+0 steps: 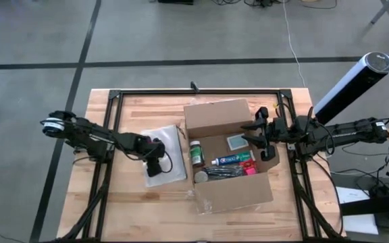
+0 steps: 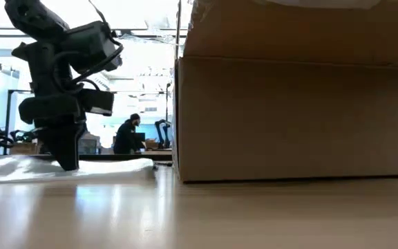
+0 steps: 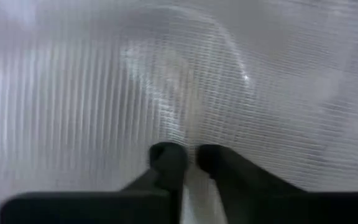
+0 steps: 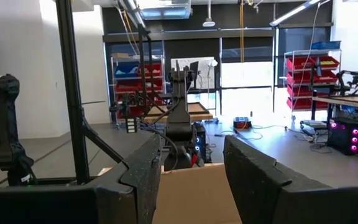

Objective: Unpack boxes

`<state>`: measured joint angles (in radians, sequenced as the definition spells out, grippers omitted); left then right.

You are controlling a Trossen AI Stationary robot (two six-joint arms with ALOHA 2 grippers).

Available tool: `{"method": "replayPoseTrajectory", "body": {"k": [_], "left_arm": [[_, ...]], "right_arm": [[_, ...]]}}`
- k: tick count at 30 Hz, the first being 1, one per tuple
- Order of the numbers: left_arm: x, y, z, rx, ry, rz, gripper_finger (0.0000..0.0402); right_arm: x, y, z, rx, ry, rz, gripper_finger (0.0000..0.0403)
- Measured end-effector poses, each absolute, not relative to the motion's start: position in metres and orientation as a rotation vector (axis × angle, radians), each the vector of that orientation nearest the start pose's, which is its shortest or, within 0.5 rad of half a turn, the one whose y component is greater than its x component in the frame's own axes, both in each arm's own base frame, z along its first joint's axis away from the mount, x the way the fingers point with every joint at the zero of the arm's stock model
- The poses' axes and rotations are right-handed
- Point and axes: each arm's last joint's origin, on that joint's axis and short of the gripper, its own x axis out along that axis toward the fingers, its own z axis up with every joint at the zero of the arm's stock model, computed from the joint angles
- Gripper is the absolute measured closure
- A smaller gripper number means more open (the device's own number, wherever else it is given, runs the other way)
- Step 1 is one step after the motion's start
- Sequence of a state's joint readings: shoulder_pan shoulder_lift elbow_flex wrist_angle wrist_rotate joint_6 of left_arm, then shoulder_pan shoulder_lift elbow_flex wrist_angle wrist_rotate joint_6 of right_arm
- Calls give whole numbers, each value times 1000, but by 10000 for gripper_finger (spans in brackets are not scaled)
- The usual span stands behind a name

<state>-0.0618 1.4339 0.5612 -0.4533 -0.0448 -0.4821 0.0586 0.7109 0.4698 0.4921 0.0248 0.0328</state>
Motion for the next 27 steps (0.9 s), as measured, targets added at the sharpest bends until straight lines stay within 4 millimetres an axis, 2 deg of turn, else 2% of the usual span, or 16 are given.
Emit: {"method": "replayPoseTrajectory", "body": {"k": [4,5,10,20,27], "left_arm": [[211,-12,125,-360,1269,289,394],[211,-12,125,-364,1264,291,397],[206,-13,137,-374,1200,295,401],[191,-21,184,-345,940,254,401],[180,-14,181,-276,985,415,399]], "right_arm": [[166,9,300,51,-250,39,256],[166,9,300,53,-250,40,256],[166,9,300,56,-254,40,252],[165,9,301,66,-266,41,257],[169,9,299,64,-250,40,249]]}}
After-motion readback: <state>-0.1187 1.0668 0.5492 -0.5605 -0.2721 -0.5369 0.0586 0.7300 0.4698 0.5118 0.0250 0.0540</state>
